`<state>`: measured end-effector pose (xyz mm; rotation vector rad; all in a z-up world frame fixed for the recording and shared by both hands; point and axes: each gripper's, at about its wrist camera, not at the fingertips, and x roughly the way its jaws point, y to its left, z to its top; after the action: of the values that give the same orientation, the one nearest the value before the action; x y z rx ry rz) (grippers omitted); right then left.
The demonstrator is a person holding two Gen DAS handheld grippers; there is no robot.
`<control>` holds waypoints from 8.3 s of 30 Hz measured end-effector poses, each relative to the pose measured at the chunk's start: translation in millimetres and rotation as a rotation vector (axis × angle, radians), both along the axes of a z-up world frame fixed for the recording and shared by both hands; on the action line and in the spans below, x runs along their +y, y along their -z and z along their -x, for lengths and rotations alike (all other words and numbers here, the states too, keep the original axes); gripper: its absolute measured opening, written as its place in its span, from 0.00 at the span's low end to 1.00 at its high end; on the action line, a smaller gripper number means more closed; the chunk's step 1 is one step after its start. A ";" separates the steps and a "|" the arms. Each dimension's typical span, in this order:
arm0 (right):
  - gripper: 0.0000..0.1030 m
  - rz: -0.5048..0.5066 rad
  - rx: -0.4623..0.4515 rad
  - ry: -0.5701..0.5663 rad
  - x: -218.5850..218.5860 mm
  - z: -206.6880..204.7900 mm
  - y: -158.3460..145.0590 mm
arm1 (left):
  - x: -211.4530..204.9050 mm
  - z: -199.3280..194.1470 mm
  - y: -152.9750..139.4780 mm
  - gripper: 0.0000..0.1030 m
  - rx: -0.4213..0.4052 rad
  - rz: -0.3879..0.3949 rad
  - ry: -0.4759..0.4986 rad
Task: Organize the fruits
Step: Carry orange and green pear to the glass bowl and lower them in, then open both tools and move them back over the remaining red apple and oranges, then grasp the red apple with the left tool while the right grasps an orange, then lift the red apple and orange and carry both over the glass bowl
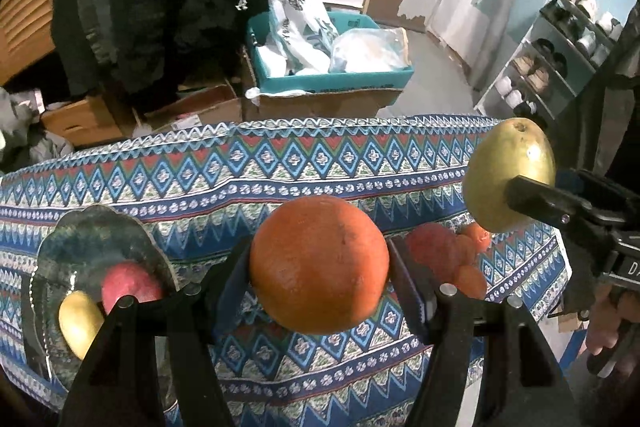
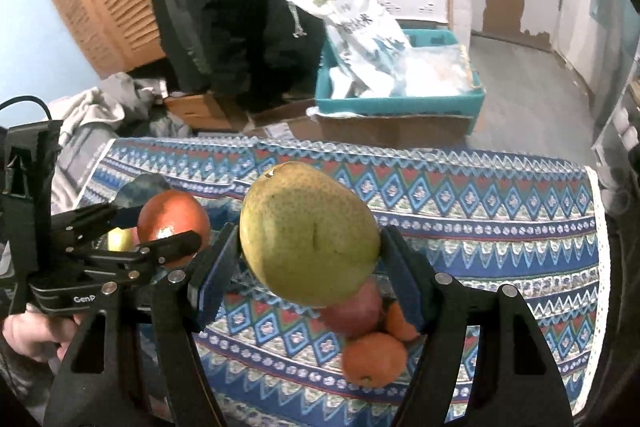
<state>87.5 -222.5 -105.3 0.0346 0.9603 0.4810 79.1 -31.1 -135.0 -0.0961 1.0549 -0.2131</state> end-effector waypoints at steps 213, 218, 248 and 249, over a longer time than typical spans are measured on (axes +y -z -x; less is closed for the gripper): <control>0.61 0.064 0.448 0.319 -133.6 -22.3 153.4 | -96.9 -49.2 113.7 0.76 0.273 -0.035 0.142; 0.61 0.095 0.430 0.293 -127.6 -22.8 156.2 | -97.2 -47.9 113.9 0.76 0.278 -0.035 0.143; 0.45 0.200 0.135 0.220 -97.9 -8.9 79.3 | -83.3 -30.4 77.8 0.76 0.189 -0.024 0.139; 0.45 0.200 0.126 0.215 -95.3 -7.8 75.7 | -82.1 -29.1 74.7 0.76 0.182 -0.025 0.140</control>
<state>95.3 -317.7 -180.9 -0.0126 1.1107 0.1844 108.2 -113.2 -209.8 -0.0188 1.2466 -0.3222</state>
